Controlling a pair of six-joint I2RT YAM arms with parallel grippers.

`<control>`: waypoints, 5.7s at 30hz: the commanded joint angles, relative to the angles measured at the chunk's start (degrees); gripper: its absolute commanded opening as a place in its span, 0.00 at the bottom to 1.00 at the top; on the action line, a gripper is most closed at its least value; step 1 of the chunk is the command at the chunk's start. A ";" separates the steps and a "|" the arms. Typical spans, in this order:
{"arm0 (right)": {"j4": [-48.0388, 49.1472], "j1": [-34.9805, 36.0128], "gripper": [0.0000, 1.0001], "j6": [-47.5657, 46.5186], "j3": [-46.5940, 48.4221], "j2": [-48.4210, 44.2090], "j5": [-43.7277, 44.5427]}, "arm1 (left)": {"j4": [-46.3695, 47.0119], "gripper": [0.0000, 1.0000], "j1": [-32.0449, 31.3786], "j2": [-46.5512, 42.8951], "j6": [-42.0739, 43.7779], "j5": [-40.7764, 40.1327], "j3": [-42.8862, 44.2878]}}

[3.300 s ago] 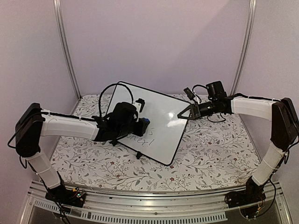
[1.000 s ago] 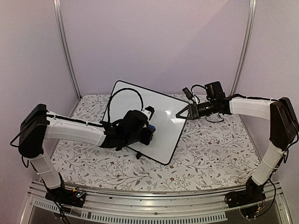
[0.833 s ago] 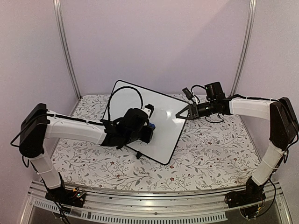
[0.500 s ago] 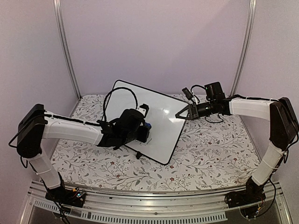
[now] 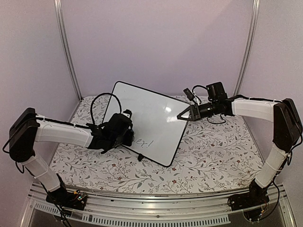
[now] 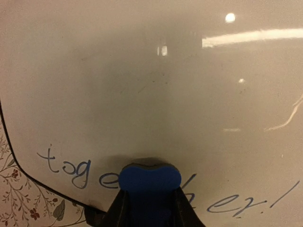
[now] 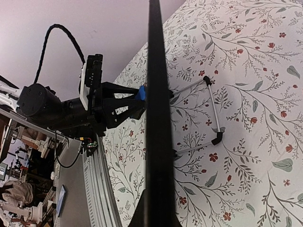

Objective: Erase the whiteboard
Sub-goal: Erase the center of the whiteboard.

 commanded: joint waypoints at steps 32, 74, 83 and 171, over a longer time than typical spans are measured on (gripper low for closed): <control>10.19 3.40 0.47 10.27 -12.42 -7.74 4.62 | -16.84 0.00 16.06 -23.71 -11.10 1.77 -11.79; 46.58 13.78 0.73 24.33 -27.97 -9.41 26.14 | -11.28 0.00 16.00 -28.58 -17.40 -0.19 -18.49; 51.27 14.56 0.33 28.78 -23.62 -1.27 23.46 | -11.85 0.00 15.93 -29.50 -18.07 -1.32 -19.71; 9.00 -7.01 0.01 5.56 -5.28 1.23 -4.04 | 17.20 0.00 18.45 -0.19 8.93 19.24 -12.92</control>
